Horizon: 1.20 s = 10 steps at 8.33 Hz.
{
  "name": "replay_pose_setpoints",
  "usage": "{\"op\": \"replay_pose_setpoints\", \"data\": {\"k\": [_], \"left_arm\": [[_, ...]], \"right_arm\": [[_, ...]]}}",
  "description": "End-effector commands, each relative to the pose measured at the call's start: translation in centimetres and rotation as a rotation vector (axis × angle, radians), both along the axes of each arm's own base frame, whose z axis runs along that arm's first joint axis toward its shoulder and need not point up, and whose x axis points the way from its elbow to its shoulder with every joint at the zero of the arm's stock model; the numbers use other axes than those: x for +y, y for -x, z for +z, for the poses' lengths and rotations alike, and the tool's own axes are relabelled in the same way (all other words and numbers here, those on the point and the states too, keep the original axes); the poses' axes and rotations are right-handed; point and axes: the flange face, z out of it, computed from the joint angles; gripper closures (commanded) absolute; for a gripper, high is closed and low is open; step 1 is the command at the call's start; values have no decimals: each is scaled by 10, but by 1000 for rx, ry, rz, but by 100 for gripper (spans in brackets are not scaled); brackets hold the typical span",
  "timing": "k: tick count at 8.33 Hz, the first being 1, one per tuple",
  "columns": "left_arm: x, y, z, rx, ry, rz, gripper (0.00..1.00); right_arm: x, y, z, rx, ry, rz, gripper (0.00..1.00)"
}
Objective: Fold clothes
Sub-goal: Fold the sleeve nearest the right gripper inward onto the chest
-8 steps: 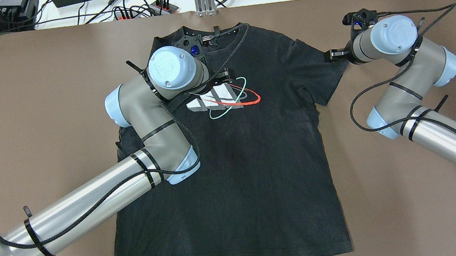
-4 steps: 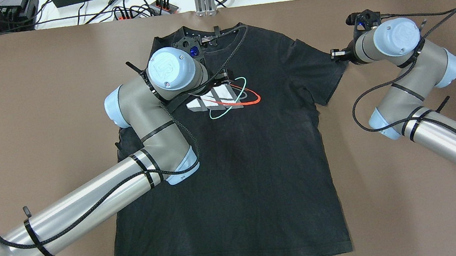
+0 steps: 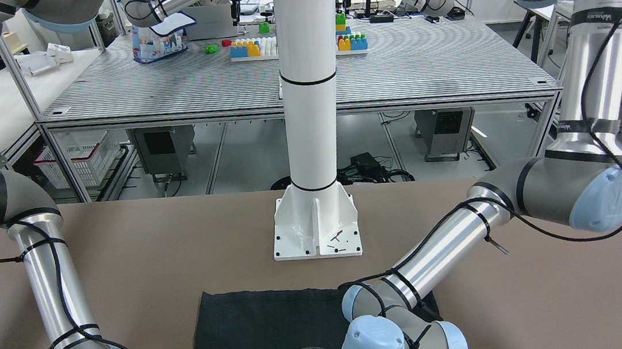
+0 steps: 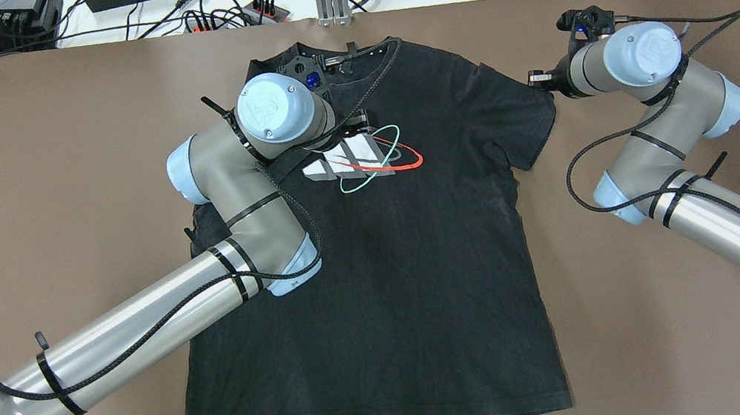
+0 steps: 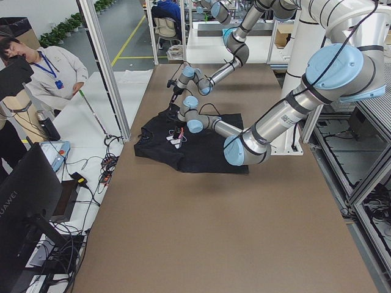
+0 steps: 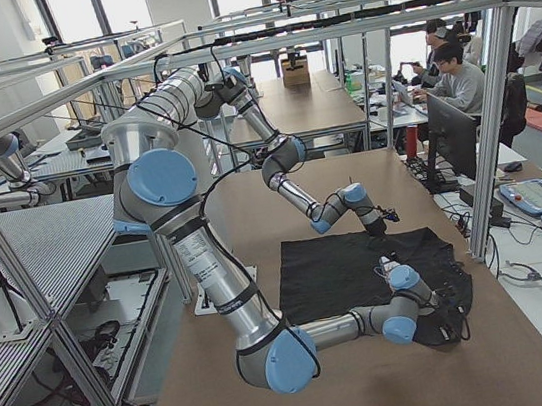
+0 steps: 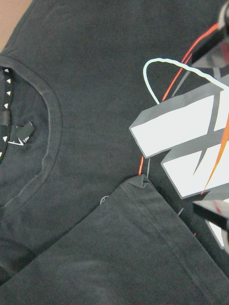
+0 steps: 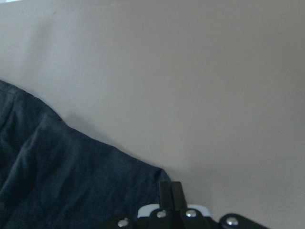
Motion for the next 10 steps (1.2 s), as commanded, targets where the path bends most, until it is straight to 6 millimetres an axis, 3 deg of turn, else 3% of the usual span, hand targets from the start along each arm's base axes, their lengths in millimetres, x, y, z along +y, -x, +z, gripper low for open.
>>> {"op": "replay_pose_setpoints", "data": {"k": [1,2,3,4,5,7,10], "left_arm": [[-24,31,13,-46,-55,19,0],[-36,51,32,-56,-46,38,0],[-47,71,57,-72,-61,50,0],[-52,84,84,-94,-80,54,0],[-52,89,96,-103,-85,56,0],[-52,89,99,-105,-83,56,0],[-54,93,104,-113,-84,55,0]], "right_arm": [[3,-1,-72,-82,38,60,100],[-6,10,-116,-96,102,93,100],[3,52,-159,-113,158,82,100],[8,76,-193,-129,164,125,100],[24,116,-219,-133,148,171,100],[38,169,-235,-93,136,215,100],[30,198,-249,-62,136,234,100]]}}
